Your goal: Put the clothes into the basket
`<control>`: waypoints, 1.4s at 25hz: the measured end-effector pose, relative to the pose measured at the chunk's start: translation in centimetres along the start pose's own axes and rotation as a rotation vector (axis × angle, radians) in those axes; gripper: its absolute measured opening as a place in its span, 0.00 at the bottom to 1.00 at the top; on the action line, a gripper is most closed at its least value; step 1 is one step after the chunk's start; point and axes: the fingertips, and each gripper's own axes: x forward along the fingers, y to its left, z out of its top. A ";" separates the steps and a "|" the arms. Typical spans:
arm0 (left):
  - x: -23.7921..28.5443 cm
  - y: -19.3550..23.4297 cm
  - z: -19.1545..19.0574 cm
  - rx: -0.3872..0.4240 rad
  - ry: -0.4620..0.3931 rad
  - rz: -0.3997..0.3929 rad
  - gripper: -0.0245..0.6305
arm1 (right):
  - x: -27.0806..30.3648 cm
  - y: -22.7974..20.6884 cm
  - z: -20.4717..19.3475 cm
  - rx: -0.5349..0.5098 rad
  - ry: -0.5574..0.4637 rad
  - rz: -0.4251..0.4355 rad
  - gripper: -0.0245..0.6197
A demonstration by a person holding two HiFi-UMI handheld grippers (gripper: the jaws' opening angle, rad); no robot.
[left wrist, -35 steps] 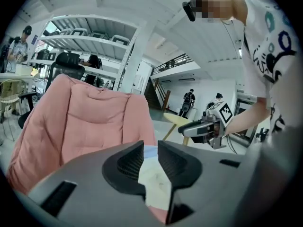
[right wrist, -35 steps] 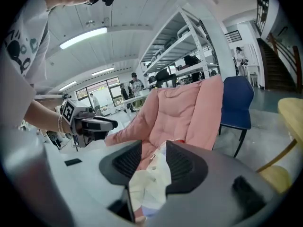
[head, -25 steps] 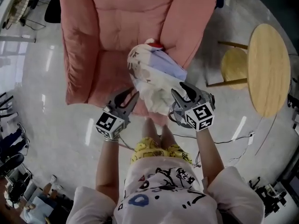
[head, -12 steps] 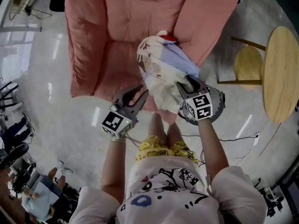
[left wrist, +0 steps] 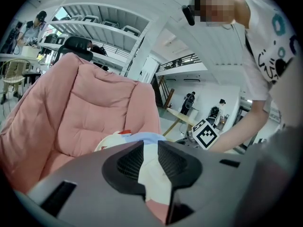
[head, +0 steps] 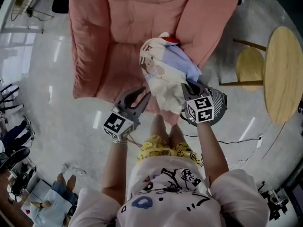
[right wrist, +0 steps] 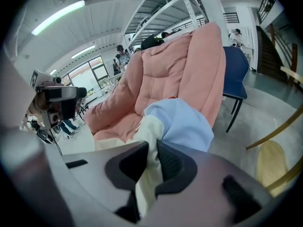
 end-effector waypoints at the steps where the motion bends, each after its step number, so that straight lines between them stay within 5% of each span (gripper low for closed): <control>1: 0.1 0.2 0.5 0.004 -0.007 -0.003 0.17 | -0.1 0.1 0.6 0.001 -0.006 0.004 0.12; 21: -4.9 -3.6 10.2 0.095 -0.125 -0.087 0.17 | -11.5 8.1 11.4 -0.087 -0.236 0.065 0.12; 35: -7.7 -8.0 14.9 0.189 -0.180 -0.152 0.17 | -23.6 11.1 18.7 -0.140 -0.490 0.010 0.12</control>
